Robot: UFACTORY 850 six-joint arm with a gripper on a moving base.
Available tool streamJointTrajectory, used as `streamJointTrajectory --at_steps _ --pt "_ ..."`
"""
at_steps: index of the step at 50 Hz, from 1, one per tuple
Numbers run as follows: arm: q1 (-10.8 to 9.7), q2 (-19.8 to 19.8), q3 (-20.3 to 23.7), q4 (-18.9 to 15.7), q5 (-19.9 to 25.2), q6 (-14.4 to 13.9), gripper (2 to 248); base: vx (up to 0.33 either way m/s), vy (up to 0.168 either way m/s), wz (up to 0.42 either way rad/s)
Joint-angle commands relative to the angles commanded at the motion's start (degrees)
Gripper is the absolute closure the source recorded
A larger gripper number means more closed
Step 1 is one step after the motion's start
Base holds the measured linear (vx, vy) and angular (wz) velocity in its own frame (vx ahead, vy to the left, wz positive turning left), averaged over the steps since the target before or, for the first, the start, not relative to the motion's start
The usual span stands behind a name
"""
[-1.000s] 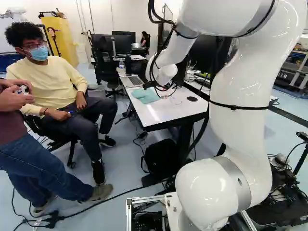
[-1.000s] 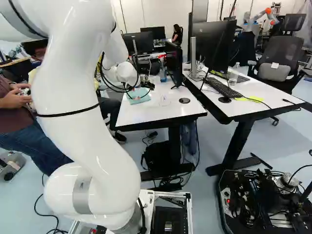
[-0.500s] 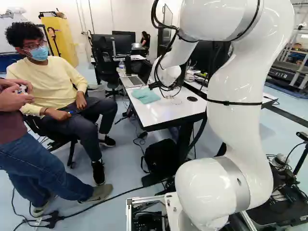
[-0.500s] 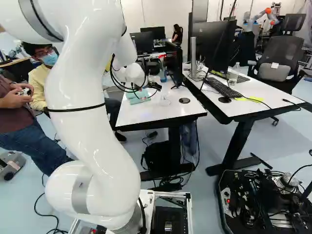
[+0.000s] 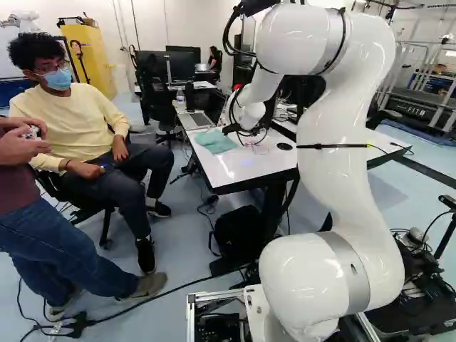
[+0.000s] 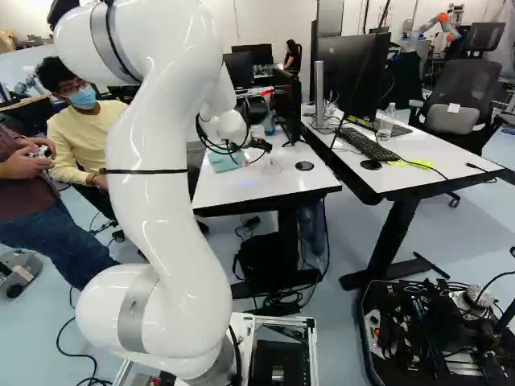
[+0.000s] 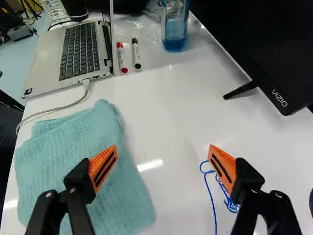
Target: Clean the table with the green towel
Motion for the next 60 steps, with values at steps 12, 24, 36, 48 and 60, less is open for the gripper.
streamJointTrajectory --at_steps 12,24,36,48,60 --pt "-0.01 -1.81 -2.29 0.00 0.00 0.00 3 0.000 0.000 0.000" --pt "0.11 -0.57 -1.30 0.00 0.00 0.00 3 0.000 0.000 0.000" --pt "0.71 3.65 2.61 0.00 0.00 0.00 3 0.000 0.000 0.000" --pt "1.44 8.26 6.76 0.00 0.00 0.00 3 0.000 0.000 0.000" --pt "2.24 12.95 10.79 0.00 0.00 0.00 3 0.000 0.000 0.000"
